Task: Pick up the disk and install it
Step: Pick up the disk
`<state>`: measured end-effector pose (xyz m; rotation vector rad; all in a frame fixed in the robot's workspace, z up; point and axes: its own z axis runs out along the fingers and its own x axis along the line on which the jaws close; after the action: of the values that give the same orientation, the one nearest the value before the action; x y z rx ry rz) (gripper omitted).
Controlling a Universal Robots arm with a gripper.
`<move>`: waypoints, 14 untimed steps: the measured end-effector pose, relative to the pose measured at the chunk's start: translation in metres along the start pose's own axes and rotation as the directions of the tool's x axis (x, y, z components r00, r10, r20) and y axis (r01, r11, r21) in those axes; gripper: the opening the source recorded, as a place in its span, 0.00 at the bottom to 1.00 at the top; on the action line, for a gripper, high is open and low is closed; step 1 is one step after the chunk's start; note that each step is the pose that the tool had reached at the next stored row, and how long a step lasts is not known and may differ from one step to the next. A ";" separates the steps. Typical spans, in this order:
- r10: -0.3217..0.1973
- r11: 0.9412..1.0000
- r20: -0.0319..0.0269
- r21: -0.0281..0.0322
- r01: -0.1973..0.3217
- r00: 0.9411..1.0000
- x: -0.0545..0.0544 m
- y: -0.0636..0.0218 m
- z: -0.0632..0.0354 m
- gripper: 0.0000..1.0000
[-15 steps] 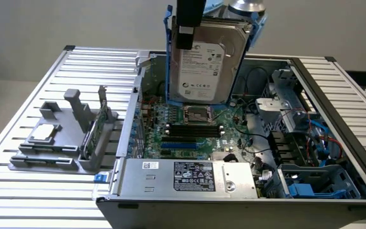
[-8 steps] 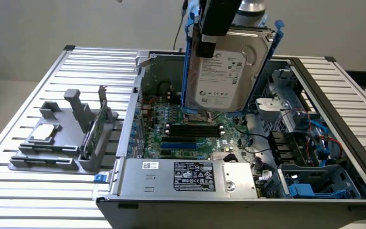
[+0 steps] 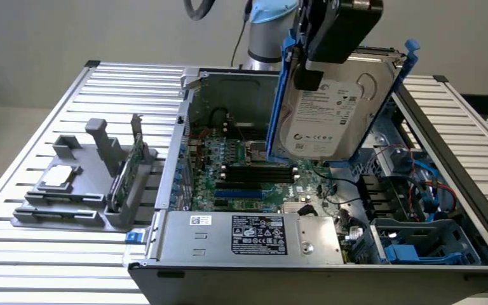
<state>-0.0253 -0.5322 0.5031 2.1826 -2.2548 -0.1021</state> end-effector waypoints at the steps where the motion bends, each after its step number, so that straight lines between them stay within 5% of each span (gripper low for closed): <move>1: 0.000 1.000 0.000 0.000 0.000 1.000 0.002 -0.0038 0.0000 0.33; 14: 0.000 1.000 0.000 0.000 0.000 1.000 0.031 -0.0544 -0.0012 0.33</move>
<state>0.0280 -0.5648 0.5003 2.1826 -2.2549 -0.1021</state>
